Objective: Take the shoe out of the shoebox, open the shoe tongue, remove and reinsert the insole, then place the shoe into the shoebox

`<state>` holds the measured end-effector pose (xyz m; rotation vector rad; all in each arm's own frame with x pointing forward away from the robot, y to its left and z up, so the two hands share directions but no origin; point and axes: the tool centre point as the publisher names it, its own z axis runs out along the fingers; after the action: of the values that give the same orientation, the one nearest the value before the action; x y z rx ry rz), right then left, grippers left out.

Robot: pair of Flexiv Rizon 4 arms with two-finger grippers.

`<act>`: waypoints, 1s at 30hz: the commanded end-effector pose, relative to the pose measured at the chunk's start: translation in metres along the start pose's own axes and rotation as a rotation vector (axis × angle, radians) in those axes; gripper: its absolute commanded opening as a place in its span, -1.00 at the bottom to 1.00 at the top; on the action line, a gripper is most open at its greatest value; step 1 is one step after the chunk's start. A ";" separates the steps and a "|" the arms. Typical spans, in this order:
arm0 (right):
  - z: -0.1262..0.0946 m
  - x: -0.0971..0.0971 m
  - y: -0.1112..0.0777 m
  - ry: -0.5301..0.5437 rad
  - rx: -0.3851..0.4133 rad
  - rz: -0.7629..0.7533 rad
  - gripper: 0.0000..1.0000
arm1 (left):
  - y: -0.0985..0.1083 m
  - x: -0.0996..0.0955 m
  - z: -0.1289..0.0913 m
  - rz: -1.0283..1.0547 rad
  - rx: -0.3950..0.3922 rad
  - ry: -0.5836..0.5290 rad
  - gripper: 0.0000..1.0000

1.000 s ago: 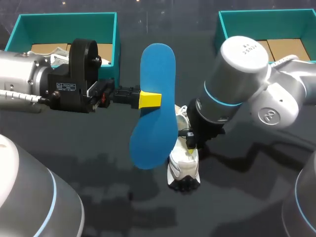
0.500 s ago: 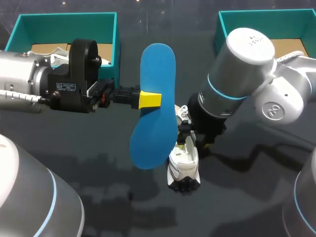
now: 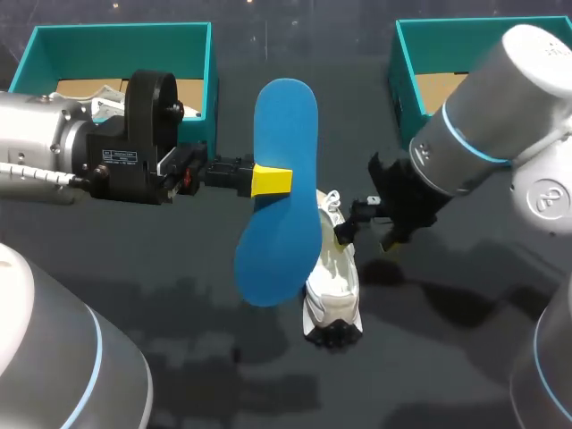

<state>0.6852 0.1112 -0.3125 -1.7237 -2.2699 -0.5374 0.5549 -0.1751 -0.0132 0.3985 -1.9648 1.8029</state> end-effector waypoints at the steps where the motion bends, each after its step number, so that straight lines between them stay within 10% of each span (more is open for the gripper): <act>1: -0.007 -0.005 -0.008 0.031 -0.019 0.000 1.00 | 0.001 0.000 0.001 0.001 0.002 0.000 -1.00; 14: -0.050 0.003 0.009 0.354 0.005 -0.043 1.00 | 0.001 0.000 0.001 0.001 0.002 0.000 -1.00; 30: -0.062 0.009 0.013 0.378 -0.020 -0.052 1.00 | 0.001 0.000 0.001 0.001 0.002 0.000 -1.00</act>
<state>0.6936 0.0983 -0.2522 -1.4334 -2.0631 -0.8004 0.5549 -0.1751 -0.0132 0.3986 -1.9649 1.8029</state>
